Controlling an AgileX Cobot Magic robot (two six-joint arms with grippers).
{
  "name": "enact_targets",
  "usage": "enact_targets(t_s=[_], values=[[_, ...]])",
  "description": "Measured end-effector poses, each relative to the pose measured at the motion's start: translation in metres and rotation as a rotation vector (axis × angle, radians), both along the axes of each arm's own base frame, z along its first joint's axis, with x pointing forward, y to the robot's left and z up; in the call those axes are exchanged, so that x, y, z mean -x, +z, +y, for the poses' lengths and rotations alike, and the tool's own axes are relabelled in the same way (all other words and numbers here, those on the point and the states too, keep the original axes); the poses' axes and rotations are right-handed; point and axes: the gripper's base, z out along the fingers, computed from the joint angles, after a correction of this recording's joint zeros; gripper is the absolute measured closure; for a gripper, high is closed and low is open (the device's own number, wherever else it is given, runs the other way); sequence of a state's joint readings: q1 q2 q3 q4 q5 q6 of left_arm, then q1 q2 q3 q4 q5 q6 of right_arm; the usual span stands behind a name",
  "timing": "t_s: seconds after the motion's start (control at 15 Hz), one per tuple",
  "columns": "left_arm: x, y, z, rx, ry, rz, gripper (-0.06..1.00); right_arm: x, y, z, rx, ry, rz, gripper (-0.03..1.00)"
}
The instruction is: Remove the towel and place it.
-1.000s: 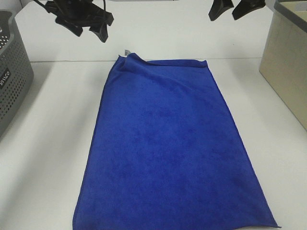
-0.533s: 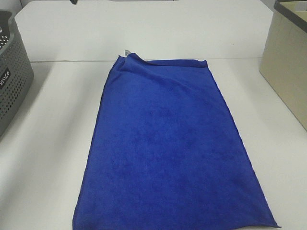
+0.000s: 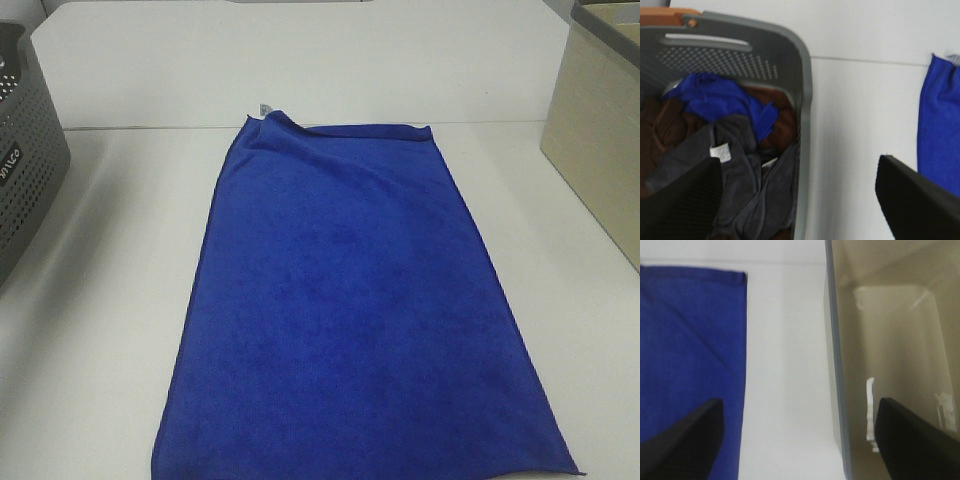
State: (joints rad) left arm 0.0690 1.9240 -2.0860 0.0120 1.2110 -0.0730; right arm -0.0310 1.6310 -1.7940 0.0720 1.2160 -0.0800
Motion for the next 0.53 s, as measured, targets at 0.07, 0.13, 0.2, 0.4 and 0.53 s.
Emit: enact_targets(t_s=[0.07, 0.13, 0.2, 0.4, 0.53], values=[[0.021, 0.001, 0.000, -0.011, 0.011, 0.034, 0.17, 0.024, -0.011, 0.000, 0.000, -0.011, 0.054, 0.19], [0.047, 0.000, 0.000, -0.022, 0.023, 0.071, 0.17, 0.053, -0.015, 0.001, 0.002, -0.015, 0.074, 0.19], [0.102, -0.006, -0.002, -0.035, 0.036, 0.133, 0.17, 0.107, -0.030, 0.002, -0.007, -0.031, 0.114, 0.19], [0.169, -0.015, -0.004, -0.061, 0.044, 0.170, 0.17, 0.163, -0.050, 0.004, -0.012, -0.042, 0.127, 0.19], [0.220, -0.016, -0.005, -0.085, 0.058, 0.129, 0.17, 0.204, -0.056, 0.006, -0.020, -0.042, 0.077, 0.19]])
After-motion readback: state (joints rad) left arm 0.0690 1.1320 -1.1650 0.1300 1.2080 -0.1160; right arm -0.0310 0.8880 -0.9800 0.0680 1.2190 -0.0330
